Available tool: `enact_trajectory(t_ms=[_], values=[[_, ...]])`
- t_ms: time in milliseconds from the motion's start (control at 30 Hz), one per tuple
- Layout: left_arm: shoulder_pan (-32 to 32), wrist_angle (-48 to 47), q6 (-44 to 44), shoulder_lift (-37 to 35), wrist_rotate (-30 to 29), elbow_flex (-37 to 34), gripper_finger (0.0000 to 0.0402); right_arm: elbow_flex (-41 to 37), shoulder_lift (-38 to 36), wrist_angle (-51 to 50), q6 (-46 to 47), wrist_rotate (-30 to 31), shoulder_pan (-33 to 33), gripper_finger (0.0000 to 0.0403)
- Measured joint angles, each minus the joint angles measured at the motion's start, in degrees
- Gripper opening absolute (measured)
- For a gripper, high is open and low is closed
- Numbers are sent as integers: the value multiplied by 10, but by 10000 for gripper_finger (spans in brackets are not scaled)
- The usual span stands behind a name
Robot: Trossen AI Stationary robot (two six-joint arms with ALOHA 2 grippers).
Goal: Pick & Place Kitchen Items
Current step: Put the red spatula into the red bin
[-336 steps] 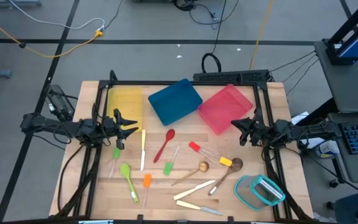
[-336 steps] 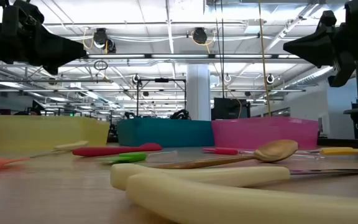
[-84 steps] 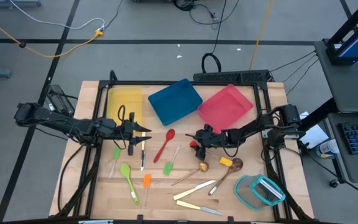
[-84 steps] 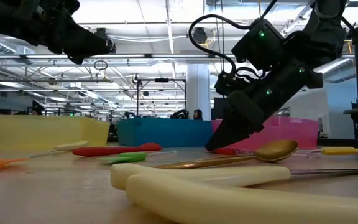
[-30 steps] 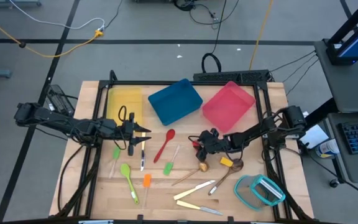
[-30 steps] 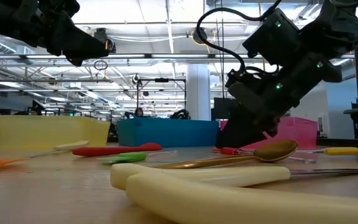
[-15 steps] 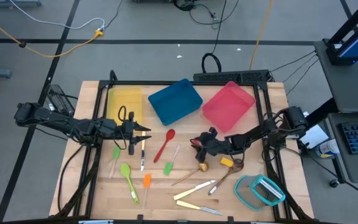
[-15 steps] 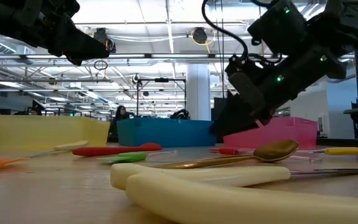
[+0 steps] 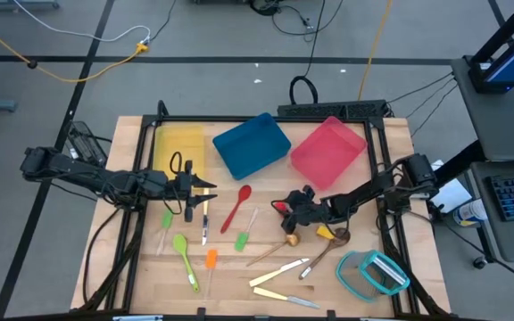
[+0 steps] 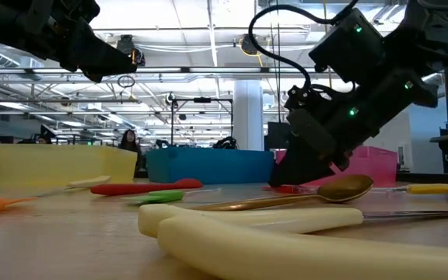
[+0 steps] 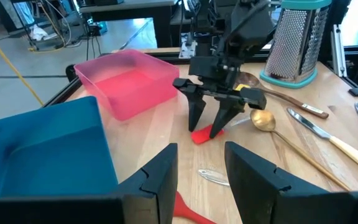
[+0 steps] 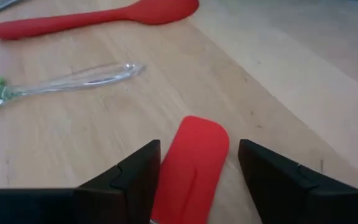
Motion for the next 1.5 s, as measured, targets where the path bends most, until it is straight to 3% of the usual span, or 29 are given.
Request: enact_trajectory(t_ms=[200, 300, 800, 933, 1300, 1400, 1500], values=[[0, -5, 0, 0, 0, 0, 136, 1, 19, 15, -2, 0, -2, 225], [0, -7, 0, 0, 0, 0, 136, 1, 24, 15, -7, 5, -2, 209], [0, -8, -2, 0, 0, 0, 136, 1, 25, 6, -5, 0, -14, 6], [0, -8, -2, 0, 0, 0, 136, 0, 23, 15, -19, -21, -13, 29], [0, -7, -2, 0, 0, 0, 136, 6, -52, 4, -44, -112, -11, 175], [0, -7, -2, 0, -3, 0, 136, 46, -59, -66, -62, -152, -11, 197], [0, -7, -2, 0, -10, 0, 136, 115, -58, -219, -78, -160, -12, 202]])
